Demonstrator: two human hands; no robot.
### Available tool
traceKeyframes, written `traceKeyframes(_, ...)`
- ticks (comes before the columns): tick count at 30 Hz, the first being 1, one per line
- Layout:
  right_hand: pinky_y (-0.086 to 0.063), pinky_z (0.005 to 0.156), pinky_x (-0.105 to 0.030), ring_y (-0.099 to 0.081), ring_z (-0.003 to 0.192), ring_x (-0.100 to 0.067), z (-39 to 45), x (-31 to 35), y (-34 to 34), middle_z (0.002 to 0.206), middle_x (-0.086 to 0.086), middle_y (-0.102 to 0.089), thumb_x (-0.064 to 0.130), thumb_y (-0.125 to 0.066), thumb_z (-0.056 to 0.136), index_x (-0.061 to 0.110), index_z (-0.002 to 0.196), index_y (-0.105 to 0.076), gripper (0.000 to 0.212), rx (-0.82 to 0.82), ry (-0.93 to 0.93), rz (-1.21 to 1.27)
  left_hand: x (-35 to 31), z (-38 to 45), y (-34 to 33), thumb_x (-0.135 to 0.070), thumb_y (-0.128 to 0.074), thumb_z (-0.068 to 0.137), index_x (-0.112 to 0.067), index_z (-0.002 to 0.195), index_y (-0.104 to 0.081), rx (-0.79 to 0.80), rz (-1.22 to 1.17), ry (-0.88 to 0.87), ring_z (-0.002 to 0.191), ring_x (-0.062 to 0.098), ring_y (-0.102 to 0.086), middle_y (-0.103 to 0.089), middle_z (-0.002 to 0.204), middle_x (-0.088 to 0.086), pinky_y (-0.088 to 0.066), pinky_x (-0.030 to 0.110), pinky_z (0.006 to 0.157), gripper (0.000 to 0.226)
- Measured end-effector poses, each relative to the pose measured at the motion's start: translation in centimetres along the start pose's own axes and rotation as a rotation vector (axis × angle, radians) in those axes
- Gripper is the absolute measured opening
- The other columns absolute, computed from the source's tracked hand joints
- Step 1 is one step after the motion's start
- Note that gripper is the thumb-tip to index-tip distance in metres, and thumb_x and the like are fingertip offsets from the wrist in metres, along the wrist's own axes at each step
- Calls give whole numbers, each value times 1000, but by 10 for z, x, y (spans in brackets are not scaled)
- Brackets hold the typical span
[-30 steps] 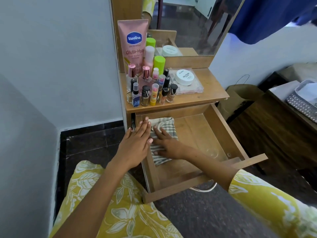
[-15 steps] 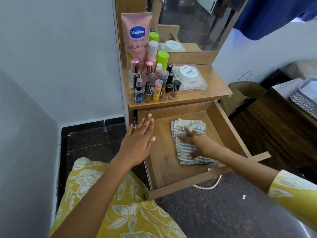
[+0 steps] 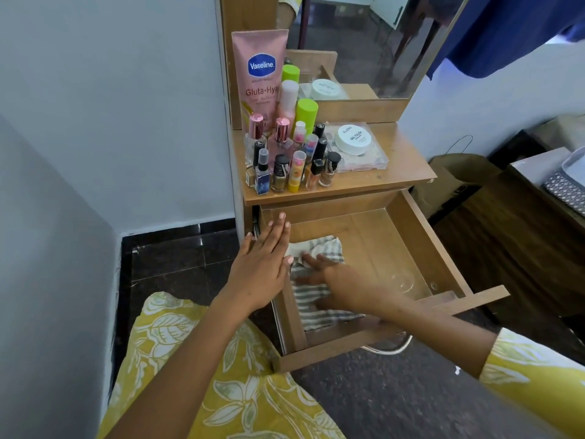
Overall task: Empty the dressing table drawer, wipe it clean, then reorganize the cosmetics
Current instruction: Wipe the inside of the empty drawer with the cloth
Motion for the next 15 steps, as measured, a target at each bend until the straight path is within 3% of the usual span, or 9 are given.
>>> traceKeyframes(3,-7,121,-46,11,146,-27,-2,-7,-8,156,2,20,42,-55,91,38,148,-16,69,34,112,-45,0,1,-1,-38,-15,100,-21,143,23,-3,0,6,139,10,23,36,147,-6,7,40,116,59)
traceKeyframes(6,-6,120,-46,16,145,-29,0,-6,-17,148,7,30,38,-62,88,39,149,-15,77,75,161,-3,1,1,-2,-38,-16,100,-21,144,21,-18,4,4,139,9,23,36,147,-7,9,38,115,59)
traceKeyframes(11,-14,120,-42,6,147,-21,-15,-28,-15,151,18,19,14,-63,88,43,142,-33,68,116,199,-62,2,-1,-5,-41,-13,99,-22,143,22,-31,-15,-8,137,7,26,36,147,-9,13,37,113,59)
traceKeyframes(13,-12,120,-35,-3,148,-20,-28,-51,-10,158,14,2,14,-66,84,41,139,-39,67,92,120,50,2,-1,-6,-41,-13,99,-23,142,23,-38,-19,-12,137,7,26,37,146,-9,13,37,113,59)
traceKeyframes(15,-13,120,-33,-1,148,-21,-40,-78,-5,157,16,5,18,-69,83,49,135,-34,70,79,36,41,3,0,-6,-41,-12,99,-23,141,25,-38,-12,-11,137,7,26,38,146,-9,13,38,113,58)
Point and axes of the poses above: each hand's wrist, its own z-axis towards the middle knuckle, its own y-axis out of the back of the hand, x = y × z, the point moved 3 cm from there along z, towards the middle knuckle
